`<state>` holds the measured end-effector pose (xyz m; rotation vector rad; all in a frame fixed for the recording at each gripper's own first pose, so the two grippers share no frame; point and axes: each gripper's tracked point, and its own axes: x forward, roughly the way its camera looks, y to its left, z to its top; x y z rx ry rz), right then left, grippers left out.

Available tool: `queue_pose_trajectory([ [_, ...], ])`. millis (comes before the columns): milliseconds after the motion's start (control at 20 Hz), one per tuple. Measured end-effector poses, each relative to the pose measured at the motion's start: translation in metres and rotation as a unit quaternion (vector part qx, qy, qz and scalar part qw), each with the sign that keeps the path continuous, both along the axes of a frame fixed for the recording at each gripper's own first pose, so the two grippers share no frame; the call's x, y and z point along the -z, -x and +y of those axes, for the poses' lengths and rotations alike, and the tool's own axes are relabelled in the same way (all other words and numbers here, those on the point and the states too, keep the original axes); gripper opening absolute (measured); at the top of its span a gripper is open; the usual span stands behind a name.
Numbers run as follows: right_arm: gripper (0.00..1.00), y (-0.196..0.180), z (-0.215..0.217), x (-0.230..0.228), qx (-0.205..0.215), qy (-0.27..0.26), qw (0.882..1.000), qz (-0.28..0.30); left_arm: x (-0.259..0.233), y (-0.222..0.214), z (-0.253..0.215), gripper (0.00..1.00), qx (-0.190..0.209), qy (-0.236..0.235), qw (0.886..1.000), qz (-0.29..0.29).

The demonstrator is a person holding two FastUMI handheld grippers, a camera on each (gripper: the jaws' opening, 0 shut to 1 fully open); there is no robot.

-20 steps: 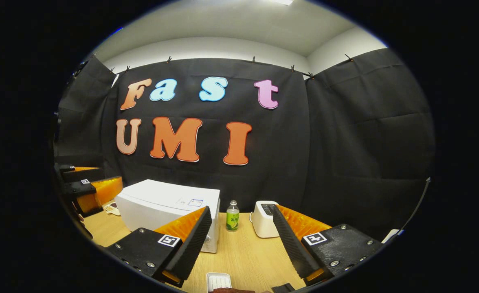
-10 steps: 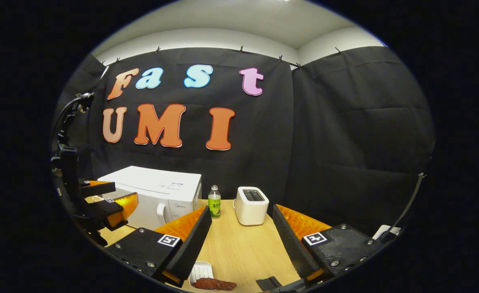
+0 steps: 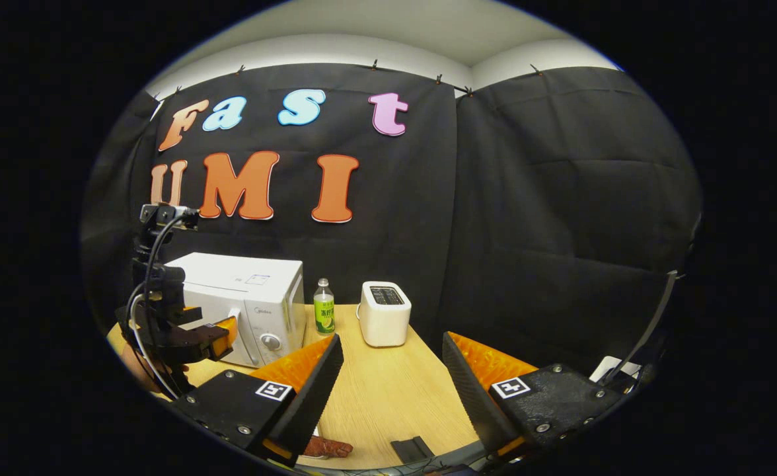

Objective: Open the microwave oven with the left hand, put the food in, and close the microwave oven.

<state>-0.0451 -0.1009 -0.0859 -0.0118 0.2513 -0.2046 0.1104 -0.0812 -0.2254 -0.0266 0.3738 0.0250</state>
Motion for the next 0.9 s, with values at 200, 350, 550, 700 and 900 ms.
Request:
queue_pose_trajectory([
  [200,0.94,0.003,-0.009,0.005,0.007,-0.002,1.000,0.008,0.035,-0.010,0.000,0.95,-0.016,-0.027,0.999,0.014],
  [350,0.94,0.004,-0.012,0.009,0.006,-0.001,1.000,0.016,0.051,-0.019,-0.005,0.90,-0.021,-0.051,0.998,0.010],
  [550,0.94,0.005,-0.014,0.014,0.002,0.009,1.000,0.029,0.055,-0.034,-0.010,0.74,-0.029,-0.056,0.998,-0.006],
  [700,0.94,0.006,-0.015,0.016,-0.007,0.026,0.999,0.036,0.061,-0.039,-0.011,0.61,-0.039,-0.051,0.998,-0.008],
  [900,0.94,0.004,-0.015,0.018,-0.014,0.034,0.998,0.045,0.065,-0.041,-0.012,0.32,-0.046,-0.052,0.998,-0.005],
])
